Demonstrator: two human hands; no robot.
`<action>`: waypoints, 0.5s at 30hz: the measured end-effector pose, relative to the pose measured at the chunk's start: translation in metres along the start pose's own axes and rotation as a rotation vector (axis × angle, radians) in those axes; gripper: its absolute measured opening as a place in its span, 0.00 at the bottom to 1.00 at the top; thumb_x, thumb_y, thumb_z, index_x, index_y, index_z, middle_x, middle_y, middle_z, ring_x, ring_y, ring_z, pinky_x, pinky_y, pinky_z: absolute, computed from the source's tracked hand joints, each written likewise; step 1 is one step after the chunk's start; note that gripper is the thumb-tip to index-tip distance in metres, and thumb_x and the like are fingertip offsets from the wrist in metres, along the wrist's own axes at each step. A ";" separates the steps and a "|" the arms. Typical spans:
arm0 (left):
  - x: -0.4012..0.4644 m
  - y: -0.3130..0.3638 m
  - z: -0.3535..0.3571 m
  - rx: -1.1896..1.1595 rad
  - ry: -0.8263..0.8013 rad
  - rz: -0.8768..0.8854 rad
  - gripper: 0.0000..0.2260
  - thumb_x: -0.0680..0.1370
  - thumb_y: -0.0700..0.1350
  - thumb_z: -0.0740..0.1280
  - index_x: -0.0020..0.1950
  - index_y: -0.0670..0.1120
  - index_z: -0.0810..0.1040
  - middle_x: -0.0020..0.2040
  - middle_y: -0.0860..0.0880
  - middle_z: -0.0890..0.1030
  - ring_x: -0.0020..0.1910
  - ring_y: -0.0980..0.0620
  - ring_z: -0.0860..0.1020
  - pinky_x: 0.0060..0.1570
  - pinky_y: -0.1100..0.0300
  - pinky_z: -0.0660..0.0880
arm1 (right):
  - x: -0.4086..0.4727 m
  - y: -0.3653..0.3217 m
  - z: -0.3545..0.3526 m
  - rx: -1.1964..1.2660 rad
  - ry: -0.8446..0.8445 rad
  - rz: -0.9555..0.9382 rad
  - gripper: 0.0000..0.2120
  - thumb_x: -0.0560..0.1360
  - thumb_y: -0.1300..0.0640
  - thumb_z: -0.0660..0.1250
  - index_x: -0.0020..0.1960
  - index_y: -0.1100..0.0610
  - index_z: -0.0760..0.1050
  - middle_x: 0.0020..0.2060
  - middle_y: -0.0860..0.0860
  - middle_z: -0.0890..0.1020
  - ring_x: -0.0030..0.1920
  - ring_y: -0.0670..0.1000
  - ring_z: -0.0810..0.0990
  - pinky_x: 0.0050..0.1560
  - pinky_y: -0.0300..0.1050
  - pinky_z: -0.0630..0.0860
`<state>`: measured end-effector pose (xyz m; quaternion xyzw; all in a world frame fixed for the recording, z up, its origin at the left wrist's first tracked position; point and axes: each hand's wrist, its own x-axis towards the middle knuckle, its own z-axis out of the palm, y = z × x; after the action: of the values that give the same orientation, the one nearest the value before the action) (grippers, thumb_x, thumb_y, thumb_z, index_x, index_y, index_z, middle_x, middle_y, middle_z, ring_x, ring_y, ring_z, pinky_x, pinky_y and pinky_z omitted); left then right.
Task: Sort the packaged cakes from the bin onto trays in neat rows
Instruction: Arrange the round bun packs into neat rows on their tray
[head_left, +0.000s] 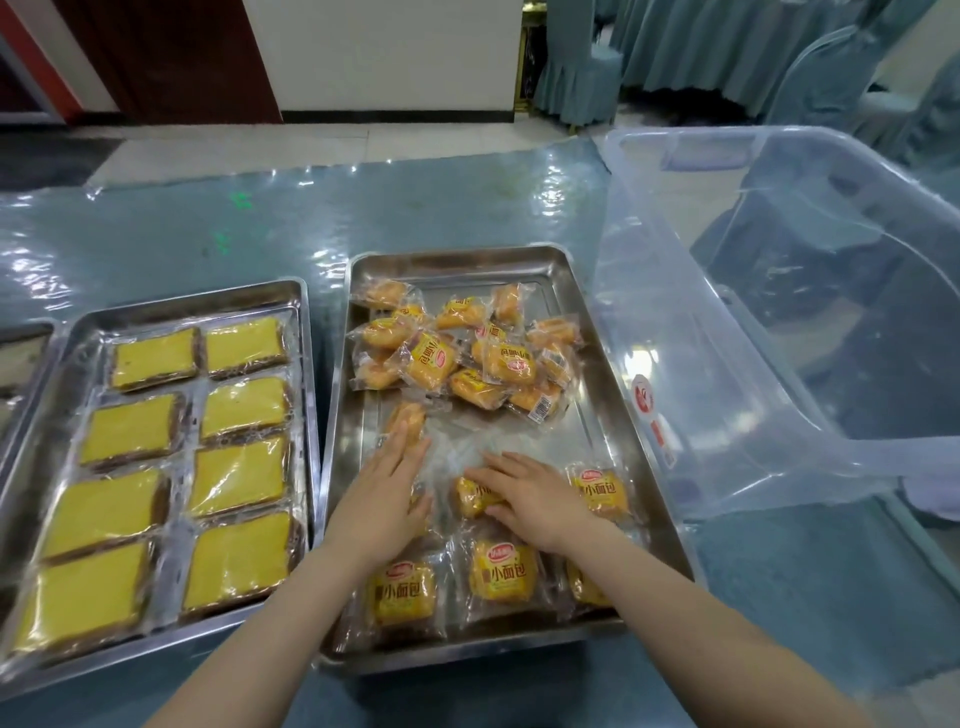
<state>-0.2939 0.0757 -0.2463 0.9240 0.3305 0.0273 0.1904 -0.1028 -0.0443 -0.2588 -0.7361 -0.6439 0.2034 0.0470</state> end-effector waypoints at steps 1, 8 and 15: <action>0.007 -0.001 -0.002 -0.007 0.002 -0.009 0.33 0.79 0.55 0.59 0.77 0.54 0.42 0.76 0.53 0.37 0.75 0.54 0.42 0.70 0.58 0.47 | 0.001 0.002 -0.002 0.005 0.010 -0.003 0.26 0.78 0.47 0.62 0.74 0.43 0.59 0.75 0.48 0.62 0.73 0.53 0.59 0.71 0.52 0.58; 0.043 -0.007 -0.002 -0.053 -0.072 -0.137 0.36 0.76 0.48 0.66 0.77 0.56 0.47 0.78 0.50 0.47 0.75 0.46 0.55 0.67 0.51 0.63 | 0.012 0.002 -0.012 0.130 0.138 0.045 0.26 0.73 0.39 0.64 0.69 0.45 0.67 0.69 0.46 0.68 0.69 0.50 0.64 0.68 0.50 0.63; 0.040 -0.016 -0.001 -0.392 0.074 -0.207 0.29 0.76 0.42 0.66 0.70 0.63 0.58 0.59 0.55 0.79 0.47 0.59 0.77 0.43 0.62 0.75 | 0.040 -0.006 -0.020 0.377 0.191 0.195 0.24 0.77 0.55 0.64 0.70 0.44 0.65 0.70 0.44 0.66 0.69 0.49 0.66 0.66 0.50 0.69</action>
<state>-0.2725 0.1120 -0.2539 0.8288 0.4189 0.1053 0.3559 -0.0976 -0.0012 -0.2480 -0.7890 -0.5130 0.2529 0.2247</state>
